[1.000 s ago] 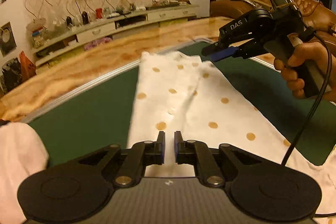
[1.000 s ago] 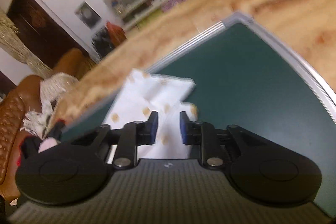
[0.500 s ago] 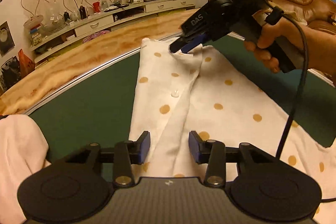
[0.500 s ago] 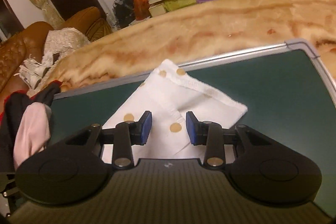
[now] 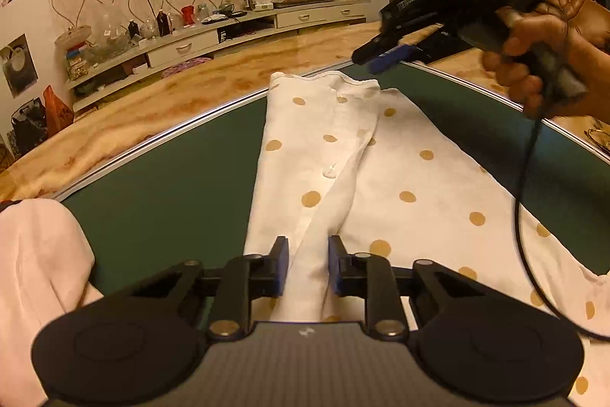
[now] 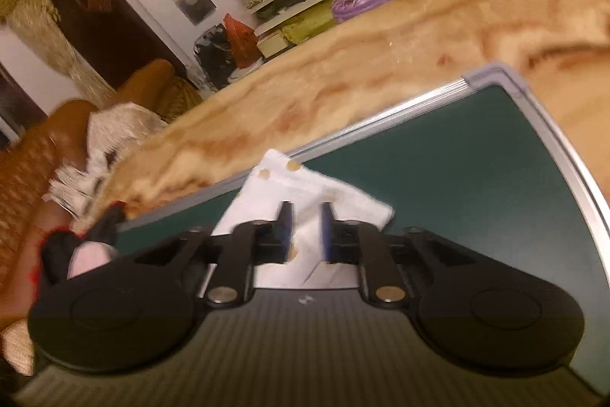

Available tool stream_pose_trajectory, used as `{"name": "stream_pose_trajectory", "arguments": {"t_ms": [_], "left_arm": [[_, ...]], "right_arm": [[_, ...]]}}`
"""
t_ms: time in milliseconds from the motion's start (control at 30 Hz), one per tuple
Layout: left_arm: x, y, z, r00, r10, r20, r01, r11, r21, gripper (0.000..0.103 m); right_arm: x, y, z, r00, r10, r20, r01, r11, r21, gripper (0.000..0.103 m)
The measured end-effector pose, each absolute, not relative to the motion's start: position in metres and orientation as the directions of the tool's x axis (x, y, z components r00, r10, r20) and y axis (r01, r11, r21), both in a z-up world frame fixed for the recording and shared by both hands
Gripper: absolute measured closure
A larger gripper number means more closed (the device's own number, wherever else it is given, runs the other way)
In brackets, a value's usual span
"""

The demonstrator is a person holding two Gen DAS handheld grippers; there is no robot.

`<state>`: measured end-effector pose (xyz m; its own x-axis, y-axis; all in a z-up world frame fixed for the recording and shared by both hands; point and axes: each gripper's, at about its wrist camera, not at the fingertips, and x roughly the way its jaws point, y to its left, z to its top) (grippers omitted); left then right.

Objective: Fold clothes

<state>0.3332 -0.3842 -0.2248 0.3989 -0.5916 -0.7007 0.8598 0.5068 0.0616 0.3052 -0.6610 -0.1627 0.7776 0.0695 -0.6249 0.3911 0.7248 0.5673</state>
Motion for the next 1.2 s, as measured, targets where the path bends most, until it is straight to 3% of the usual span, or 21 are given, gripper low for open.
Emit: {"name": "stream_pose_trajectory", "arguments": {"t_ms": [33, 67, 233, 433, 500, 533, 567, 767, 1000, 1033, 1100, 1133, 1200], "left_arm": [[0.333, -0.384, -0.224, 0.399, -0.591, -0.701, 0.859, 0.508, 0.062, 0.082], [0.333, -0.384, -0.224, 0.401, -0.589, -0.701, 0.859, 0.508, 0.065, 0.082], [0.333, -0.384, -0.224, 0.406, -0.588, -0.700, 0.855, 0.516, 0.062, 0.085], [0.333, -0.381, -0.223, 0.402, -0.591, -0.699, 0.855, 0.515, 0.055, 0.086], [0.331, -0.381, -0.223, 0.403, -0.593, -0.697, 0.854, 0.517, 0.055, 0.086], [0.331, -0.381, -0.223, 0.405, -0.593, -0.696, 0.854, 0.518, 0.055, 0.086], [0.330, -0.381, -0.223, 0.406, -0.594, -0.694, 0.853, 0.518, 0.056, 0.087], [0.332, -0.377, -0.219, 0.426, -0.588, -0.688, 0.833, 0.552, 0.045, 0.095], [0.357, -0.346, -0.204, 0.528, -0.512, -0.677, 0.709, 0.705, 0.019, 0.095], [0.363, -0.339, -0.203, 0.540, -0.491, -0.684, 0.680, 0.733, 0.011, 0.094], [0.373, -0.326, -0.203, 0.559, -0.447, -0.698, 0.621, 0.784, -0.005, 0.093], [0.375, -0.322, -0.204, 0.566, -0.428, -0.704, 0.603, 0.798, -0.001, 0.092], [0.376, -0.314, -0.204, 0.577, -0.402, -0.711, 0.580, 0.814, 0.011, 0.092]], "right_arm": [[0.301, -0.660, -0.164, 0.775, 0.095, -0.625, 0.392, 0.703, 0.593, 0.060], [0.296, -0.659, -0.165, 0.772, 0.121, -0.624, 0.393, 0.681, 0.619, 0.058], [0.294, -0.651, -0.182, 0.713, 0.132, -0.689, 0.490, 0.609, 0.624, 0.058], [0.315, -0.647, -0.186, 0.724, 0.056, -0.687, 0.523, 0.604, 0.601, 0.058], [0.326, -0.645, -0.186, 0.714, 0.048, -0.699, 0.527, 0.620, 0.581, 0.070], [0.330, -0.646, -0.187, 0.706, 0.056, -0.706, 0.525, 0.627, 0.575, 0.093], [0.331, -0.646, -0.190, 0.705, 0.063, -0.707, 0.521, 0.630, 0.576, 0.097], [0.339, -0.645, -0.176, 0.749, 0.085, -0.657, 0.459, 0.649, 0.607, 0.098], [0.415, -0.622, -0.133, 0.791, 0.167, -0.589, 0.342, 0.677, 0.652, 0.098], [0.432, -0.616, -0.130, 0.792, 0.193, -0.579, 0.310, 0.689, 0.655, 0.095], [0.462, -0.606, -0.127, 0.783, 0.227, -0.579, 0.272, 0.712, 0.648, 0.078], [0.474, -0.601, -0.126, 0.773, 0.232, -0.590, 0.269, 0.723, 0.637, 0.060], [0.487, -0.597, -0.126, 0.769, 0.224, -0.598, 0.271, 0.733, 0.624, 0.056]]}}
